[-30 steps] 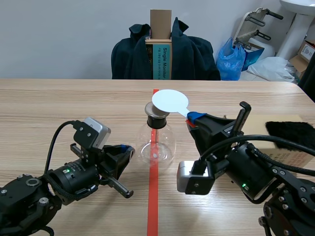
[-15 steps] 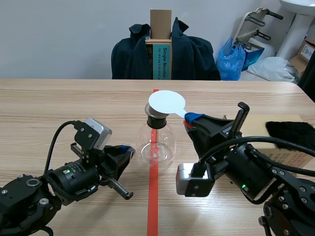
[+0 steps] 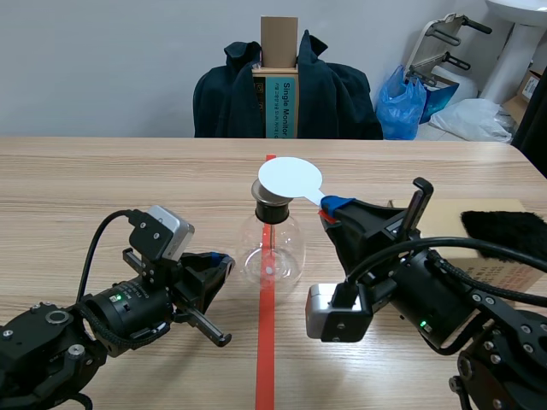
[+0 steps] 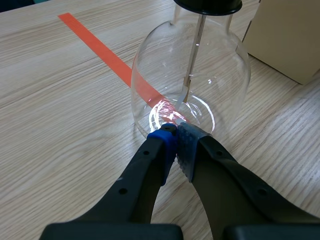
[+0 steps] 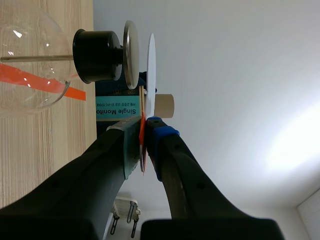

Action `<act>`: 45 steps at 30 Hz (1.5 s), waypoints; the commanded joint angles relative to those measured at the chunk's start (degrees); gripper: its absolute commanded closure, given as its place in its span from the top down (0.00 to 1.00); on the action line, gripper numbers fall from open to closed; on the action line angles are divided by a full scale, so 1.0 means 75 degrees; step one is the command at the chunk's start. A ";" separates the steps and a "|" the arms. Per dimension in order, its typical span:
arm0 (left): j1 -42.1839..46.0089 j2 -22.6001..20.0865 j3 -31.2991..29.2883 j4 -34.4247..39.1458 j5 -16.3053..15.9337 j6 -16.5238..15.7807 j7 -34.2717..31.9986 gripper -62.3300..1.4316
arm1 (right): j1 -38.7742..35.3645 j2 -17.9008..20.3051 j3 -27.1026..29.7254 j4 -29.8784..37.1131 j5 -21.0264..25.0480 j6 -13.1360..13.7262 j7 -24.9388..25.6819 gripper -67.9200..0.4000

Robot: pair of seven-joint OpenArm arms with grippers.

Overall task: Do the electroscope experiment.
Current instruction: 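Hold the plate still at the electroscope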

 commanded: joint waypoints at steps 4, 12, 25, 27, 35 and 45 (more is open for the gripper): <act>-0.0003 0.0020 -0.0064 0.0184 -0.0041 0.0017 -0.0149 0.05 | 0.0125 0.0079 0.0009 0.0114 0.0058 -0.0082 -0.0023 0.02; -0.0003 0.0020 -0.0064 0.0184 -0.0041 0.0017 -0.0149 0.05 | 0.0125 0.0079 0.0009 0.0114 0.0058 -0.0082 -0.0020 0.02; -0.0003 0.0020 -0.0064 0.0184 -0.0041 0.0017 -0.0149 0.05 | 0.0125 0.0079 0.0009 0.0114 0.0058 -0.0085 -0.0020 0.02; -0.0003 0.0020 -0.0064 0.0184 -0.0041 0.0017 -0.0149 0.05 | 0.0125 0.0079 0.0009 0.0114 0.0058 -0.0085 -0.0020 0.02; -0.0003 0.0020 -0.0064 0.0184 -0.0041 0.0070 -0.0149 0.05 | 0.0125 0.0079 0.0009 0.0114 0.0058 -0.0085 -0.0023 0.02; -0.0003 0.0020 -0.0064 0.0184 -0.0041 0.0070 -0.0146 0.05 | 0.0125 0.0079 0.0009 0.0114 0.0058 -0.0087 -0.1294 0.02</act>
